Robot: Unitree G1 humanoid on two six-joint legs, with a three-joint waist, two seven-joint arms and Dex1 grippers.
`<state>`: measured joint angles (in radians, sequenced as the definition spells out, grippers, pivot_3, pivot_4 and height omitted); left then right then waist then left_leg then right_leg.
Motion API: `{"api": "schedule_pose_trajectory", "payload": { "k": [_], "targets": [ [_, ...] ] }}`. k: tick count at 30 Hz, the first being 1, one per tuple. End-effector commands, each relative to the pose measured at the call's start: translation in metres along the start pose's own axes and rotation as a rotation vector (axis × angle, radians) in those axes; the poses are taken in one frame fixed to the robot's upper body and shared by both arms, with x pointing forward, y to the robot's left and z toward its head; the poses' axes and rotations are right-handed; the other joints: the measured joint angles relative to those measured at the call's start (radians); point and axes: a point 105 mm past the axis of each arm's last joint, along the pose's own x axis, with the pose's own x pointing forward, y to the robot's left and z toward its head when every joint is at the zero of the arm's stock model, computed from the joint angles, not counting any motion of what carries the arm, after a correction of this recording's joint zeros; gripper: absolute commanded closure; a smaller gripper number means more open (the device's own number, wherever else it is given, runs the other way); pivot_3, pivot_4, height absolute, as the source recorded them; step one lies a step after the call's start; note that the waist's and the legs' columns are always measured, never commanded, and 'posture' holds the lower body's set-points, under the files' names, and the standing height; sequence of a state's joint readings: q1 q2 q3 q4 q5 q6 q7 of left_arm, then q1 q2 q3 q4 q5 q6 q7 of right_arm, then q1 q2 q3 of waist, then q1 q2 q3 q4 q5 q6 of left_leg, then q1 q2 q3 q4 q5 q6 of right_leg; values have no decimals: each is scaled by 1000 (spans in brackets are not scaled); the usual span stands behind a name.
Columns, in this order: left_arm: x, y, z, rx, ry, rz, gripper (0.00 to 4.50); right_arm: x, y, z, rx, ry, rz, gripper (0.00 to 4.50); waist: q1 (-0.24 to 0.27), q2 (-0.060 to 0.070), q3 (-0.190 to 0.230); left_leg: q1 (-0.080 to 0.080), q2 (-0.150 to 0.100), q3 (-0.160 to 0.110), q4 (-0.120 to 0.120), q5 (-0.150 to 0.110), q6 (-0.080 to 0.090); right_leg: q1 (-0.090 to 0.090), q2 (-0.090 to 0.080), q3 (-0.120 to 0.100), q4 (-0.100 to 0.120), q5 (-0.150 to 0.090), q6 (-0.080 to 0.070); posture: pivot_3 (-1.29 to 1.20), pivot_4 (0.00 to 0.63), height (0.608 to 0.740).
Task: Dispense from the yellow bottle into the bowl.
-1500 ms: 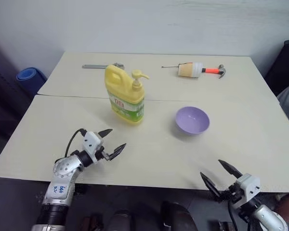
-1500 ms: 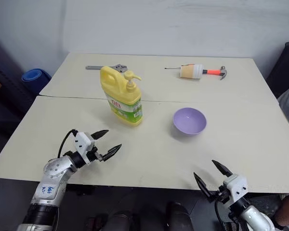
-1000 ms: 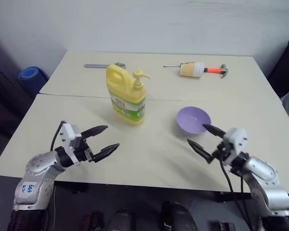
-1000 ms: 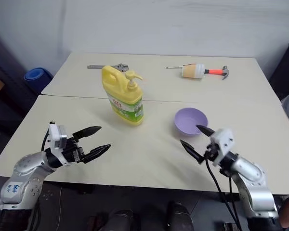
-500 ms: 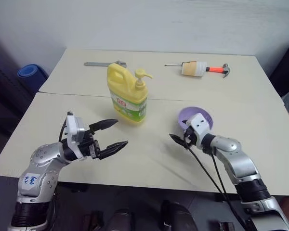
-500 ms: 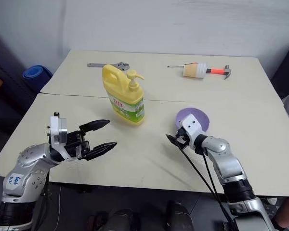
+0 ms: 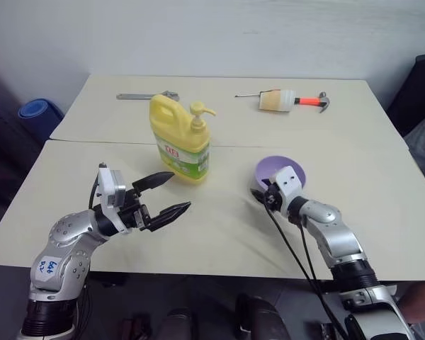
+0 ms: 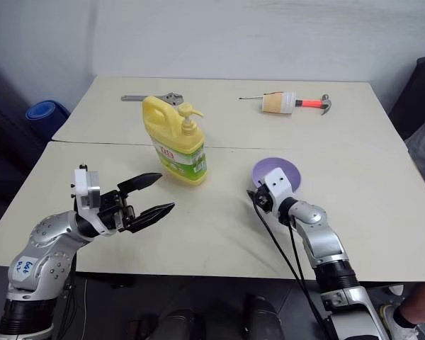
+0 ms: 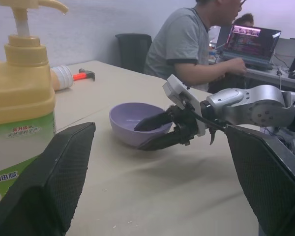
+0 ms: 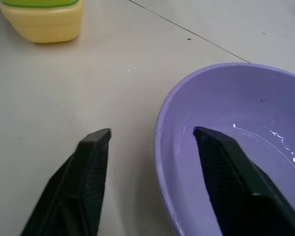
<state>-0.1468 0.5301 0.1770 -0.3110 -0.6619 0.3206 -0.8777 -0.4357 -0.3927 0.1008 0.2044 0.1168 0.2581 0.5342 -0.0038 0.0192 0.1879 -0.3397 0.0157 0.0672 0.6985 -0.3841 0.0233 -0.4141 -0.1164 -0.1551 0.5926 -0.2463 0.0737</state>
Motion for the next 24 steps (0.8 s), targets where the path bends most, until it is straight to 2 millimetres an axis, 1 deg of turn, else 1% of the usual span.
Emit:
{"api": "schedule_pose_trajectory", "payload": {
  "k": [1,4,5,8,11,12,14,15,16,18,20,22,23,24],
  "targets": [
    [2,-5,9,33,-19,-18,0,-4,-6,8,-24,-28,-13,3154,0,0,0,0,0,0,0,0,0,0,0,0,0,0,0,0,150,740],
    [4,-3,9,37,-19,-16,0,-5,-6,8,-33,-24,-2,4222,0,0,0,0,0,0,0,0,0,0,0,0,0,0,0,0,150,740],
    [4,-2,10,39,-21,-15,0,-5,-8,9,-34,-24,-1,4487,0,0,0,0,0,0,0,0,0,0,0,0,0,0,0,0,150,740],
    [5,1,14,49,-30,-10,0,-6,-11,17,-37,-36,21,4487,1,0,0,0,0,0,0,0,0,0,0,0,0,0,0,0,150,740],
    [3,9,29,32,-77,13,0,-7,-11,39,-60,-101,69,4487,1,0,0,0,0,0,0,0,0,0,0,0,0,0,0,0,150,740],
    [2,13,39,17,-106,23,0,-8,-8,51,-84,-123,111,4487,1,0,0,0,0,0,0,0,0,0,0,0,0,0,0,0,150,740],
    [1,20,63,9,-154,19,0,-12,3,76,-194,-153,227,4487,0,0,2,-1,0,0,0,0,0,0,0,0,0,0,0,0,150,740],
    [2,23,75,22,-167,16,0,-14,10,87,-244,-159,291,4487,-1,0,3,-1,0,0,0,0,0,-1,0,0,1,0,0,0,150,740],
    [3,26,82,30,-172,14,0,-16,14,92,-272,-159,330,4487,0,0,3,-3,0,-1,0,0,0,-2,0,0,1,0,0,0,150,740],
    [11,39,101,71,-175,28,403,-19,24,109,-325,-157,410,4500,1,0,3,-3,0,-1,1,0,0,-3,0,-1,1,0,0,0,150,740],
    [24,45,114,99,-157,8,880,-21,30,122,-340,-155,450,4500,2,-1,3,-3,0,-1,0,0,-1,-3,1,-1,0,0,0,0,150,740],
    [39,50,123,108,-153,-7,1478,-20,32,132,-335,-161,455,4500,4,-1,2,-4,0,-1,0,0,-1,-3,1,-2,0,0,0,0,150,740],
    [48,54,123,116,-139,-11,1780,-18,33,136,-338,-166,456,4500,8,-2,3,-4,-1,-2,0,0,-1,-3,1,-2,-1,0,0,0,150,740],
    [56,56,120,124,-105,-21,2123,-17,34,139,-338,-167,456,4500,9,-2,3,-5,-2,-2,1,0,0,-3,1,-3,-1,0,1,0,150,740]
  ]
}}
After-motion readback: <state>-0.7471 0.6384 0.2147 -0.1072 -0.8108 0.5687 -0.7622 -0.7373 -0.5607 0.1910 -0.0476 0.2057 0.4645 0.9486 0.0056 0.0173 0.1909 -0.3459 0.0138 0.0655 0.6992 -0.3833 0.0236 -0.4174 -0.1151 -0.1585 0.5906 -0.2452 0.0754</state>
